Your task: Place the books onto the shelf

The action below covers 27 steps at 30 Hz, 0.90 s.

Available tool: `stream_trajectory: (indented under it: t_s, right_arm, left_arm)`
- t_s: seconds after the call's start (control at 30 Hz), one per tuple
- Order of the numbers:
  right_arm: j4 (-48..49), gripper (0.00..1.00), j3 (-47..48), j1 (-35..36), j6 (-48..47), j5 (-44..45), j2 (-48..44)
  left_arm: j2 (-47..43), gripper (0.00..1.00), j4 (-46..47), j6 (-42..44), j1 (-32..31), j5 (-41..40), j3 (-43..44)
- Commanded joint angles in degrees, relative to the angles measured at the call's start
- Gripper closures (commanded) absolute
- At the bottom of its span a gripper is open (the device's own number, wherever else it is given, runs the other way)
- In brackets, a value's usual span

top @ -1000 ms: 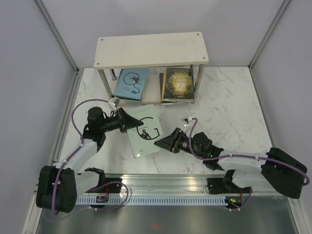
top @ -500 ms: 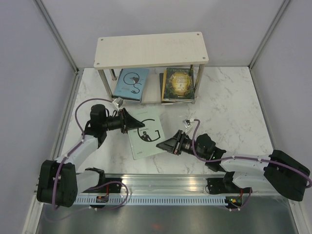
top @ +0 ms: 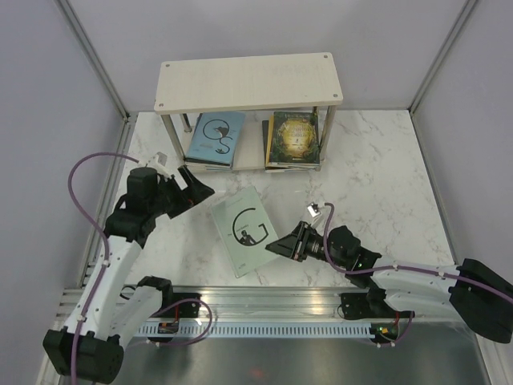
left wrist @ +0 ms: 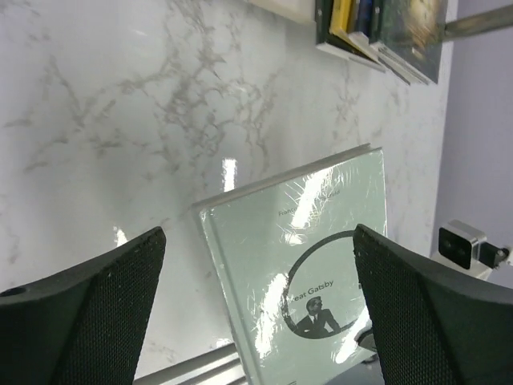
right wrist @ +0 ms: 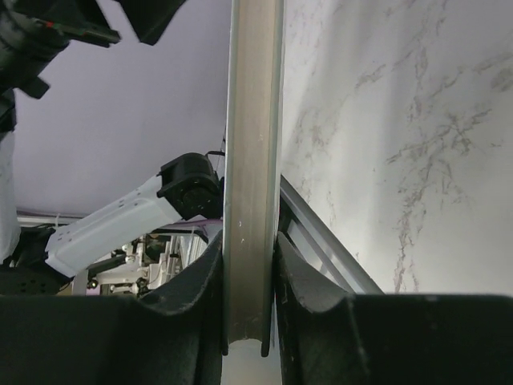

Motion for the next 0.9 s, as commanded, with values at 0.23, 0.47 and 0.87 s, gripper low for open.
stream_trajectory:
  t_s: [0.23,0.47,0.87]
  right_arm:
    - [9.82,1.00,14.17,-1.34,4.82,3.82,4.41]
    - [12.34,1.00,24.82,-6.17,10.35,5.85,15.13]
    - [16.15,1.00,51.36,-11.97,14.50,13.22,41.59]
  left_arm:
    - [-11.14,0.00,-16.05,8.96,0.27,-23.98,7.59]
    - [-13.61,0.00,-17.73,10.64,0.27,-25.75,7.42]
    - [-14.84,0.00,-17.55,11.60,0.27,-23.20,6.89]
